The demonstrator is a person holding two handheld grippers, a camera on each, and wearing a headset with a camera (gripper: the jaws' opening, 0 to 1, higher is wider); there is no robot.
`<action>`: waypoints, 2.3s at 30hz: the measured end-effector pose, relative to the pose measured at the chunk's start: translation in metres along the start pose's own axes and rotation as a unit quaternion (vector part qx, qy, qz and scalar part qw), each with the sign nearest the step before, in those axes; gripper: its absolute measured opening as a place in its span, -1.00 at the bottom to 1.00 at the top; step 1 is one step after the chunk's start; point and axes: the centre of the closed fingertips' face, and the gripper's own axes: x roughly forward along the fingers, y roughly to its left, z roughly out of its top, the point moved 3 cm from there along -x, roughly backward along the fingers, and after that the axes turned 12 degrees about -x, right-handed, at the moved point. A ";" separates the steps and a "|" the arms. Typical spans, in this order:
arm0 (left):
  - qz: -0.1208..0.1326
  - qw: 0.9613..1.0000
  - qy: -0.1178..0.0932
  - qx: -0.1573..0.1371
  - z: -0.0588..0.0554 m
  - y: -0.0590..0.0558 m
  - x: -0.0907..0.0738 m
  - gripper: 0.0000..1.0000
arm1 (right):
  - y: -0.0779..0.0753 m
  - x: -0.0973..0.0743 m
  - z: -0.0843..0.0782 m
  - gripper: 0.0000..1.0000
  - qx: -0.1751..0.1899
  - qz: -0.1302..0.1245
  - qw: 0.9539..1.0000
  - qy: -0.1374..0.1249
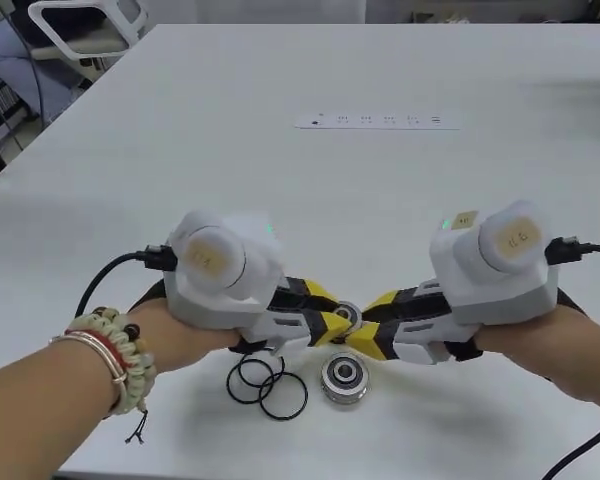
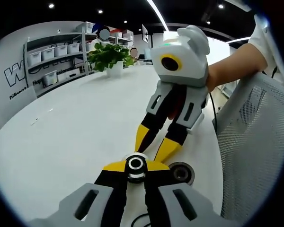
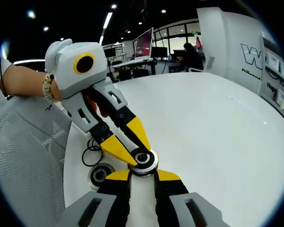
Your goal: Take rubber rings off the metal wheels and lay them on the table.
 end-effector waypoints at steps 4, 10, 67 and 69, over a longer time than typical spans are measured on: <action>0.001 1.000 0.000 -0.001 0.000 0.000 0.000 -0.85 | 0.000 -0.001 -0.001 -0.78 -0.006 0.001 1.000 0.003; 0.001 1.000 0.000 -0.002 0.000 0.000 0.000 -0.85 | -0.003 -0.003 -0.005 -0.93 -0.034 -0.004 0.999 0.018; 0.001 1.000 -0.019 -0.004 -0.002 0.000 0.000 -0.85 | -0.010 -0.011 0.008 -1.00 0.255 -0.002 0.966 -0.035; 0.001 1.000 -0.020 -0.005 -0.002 0.000 0.000 -0.85 | -0.010 -0.011 0.008 -1.00 0.254 -0.001 0.967 -0.033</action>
